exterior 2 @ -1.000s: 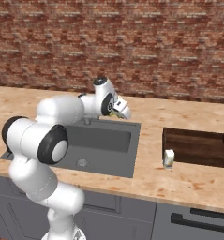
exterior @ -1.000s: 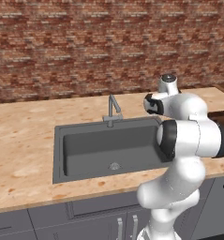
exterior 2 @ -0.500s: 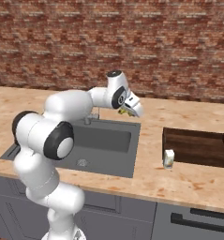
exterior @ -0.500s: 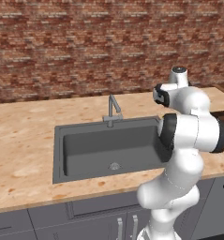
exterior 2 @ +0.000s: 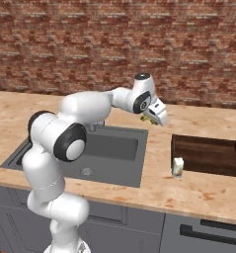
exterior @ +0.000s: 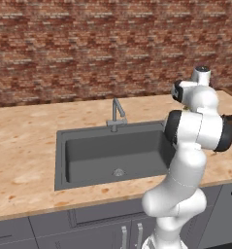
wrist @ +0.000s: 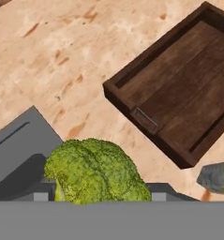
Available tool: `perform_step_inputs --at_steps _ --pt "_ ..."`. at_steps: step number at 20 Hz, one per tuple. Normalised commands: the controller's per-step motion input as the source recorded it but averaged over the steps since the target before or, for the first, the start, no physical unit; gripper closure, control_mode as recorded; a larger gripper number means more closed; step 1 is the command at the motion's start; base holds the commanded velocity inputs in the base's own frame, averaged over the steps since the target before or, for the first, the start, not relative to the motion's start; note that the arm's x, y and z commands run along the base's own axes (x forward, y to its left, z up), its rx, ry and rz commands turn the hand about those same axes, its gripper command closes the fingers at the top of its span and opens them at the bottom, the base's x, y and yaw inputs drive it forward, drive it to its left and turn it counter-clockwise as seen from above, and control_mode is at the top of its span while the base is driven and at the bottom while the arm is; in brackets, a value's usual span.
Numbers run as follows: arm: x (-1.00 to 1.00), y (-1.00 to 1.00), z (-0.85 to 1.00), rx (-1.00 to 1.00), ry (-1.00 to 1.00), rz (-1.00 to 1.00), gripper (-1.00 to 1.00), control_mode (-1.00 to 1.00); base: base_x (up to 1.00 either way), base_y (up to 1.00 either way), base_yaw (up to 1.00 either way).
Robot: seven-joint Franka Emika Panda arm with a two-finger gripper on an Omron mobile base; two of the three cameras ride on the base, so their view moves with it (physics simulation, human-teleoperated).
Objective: Pick up all produce items and place them in the sink. Turn on the sink faucet to wash them. Then turn the sink off and put them in the tray.
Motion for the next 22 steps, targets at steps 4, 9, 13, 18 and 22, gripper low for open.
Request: perform_step_inputs --at_steps 4,9,13,18,22 --pt "0.00 -0.61 0.00 0.05 0.00 -0.08 1.00 -1.00 0.00 0.00 0.00" --pt "0.00 -0.54 0.00 0.02 0.00 -0.09 1.00 -1.00 0.00 0.00 0.00" --pt "0.00 -0.35 -0.22 0.00 0.00 -0.10 1.00 -1.00 0.00 0.00 0.00" --pt "0.00 -0.26 -0.31 0.00 0.00 -0.10 1.00 -1.00 0.00 0.00 0.00" --pt "0.00 -0.18 -0.28 0.00 0.00 -0.08 1.00 -1.00 0.00 0.00 0.00"
